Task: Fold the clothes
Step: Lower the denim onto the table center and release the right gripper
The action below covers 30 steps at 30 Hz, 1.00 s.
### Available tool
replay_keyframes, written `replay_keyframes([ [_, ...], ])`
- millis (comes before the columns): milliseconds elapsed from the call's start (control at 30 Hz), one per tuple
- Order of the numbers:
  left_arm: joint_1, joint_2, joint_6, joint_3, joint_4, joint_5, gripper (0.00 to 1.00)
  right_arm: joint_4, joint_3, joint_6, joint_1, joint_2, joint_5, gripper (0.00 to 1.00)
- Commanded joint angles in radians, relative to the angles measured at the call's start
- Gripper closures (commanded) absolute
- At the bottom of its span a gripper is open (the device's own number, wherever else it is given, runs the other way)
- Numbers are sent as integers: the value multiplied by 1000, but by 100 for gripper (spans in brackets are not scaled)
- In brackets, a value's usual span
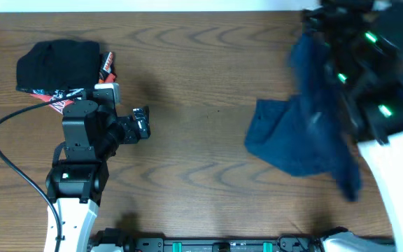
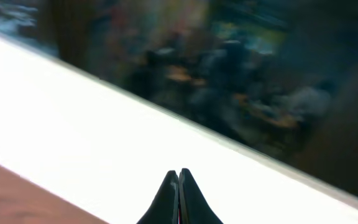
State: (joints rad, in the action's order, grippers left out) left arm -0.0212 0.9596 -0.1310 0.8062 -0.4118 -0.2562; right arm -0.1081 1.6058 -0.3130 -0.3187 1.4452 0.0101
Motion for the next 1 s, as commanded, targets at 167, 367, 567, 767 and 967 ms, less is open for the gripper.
replay_keyframes([
  [167, 4, 0, -3, 21, 2, -6, 5, 136, 5, 193, -171, 300, 244, 99],
  [367, 4, 0, -2, 21, -8, -39, 5, 37, 5, 195, -203, 294, 37, 93],
  [567, 2, 1, -3, 21, 3, -155, 2, -252, 5, 324, -111, 140, -273, 53],
  [767, -2, 49, -28, 17, 16, -262, 2, -584, 5, 478, 108, -8, -317, 26],
  [967, -114, 192, -51, 17, 86, -287, 2, -860, 5, 609, 316, -51, -312, 22],
])
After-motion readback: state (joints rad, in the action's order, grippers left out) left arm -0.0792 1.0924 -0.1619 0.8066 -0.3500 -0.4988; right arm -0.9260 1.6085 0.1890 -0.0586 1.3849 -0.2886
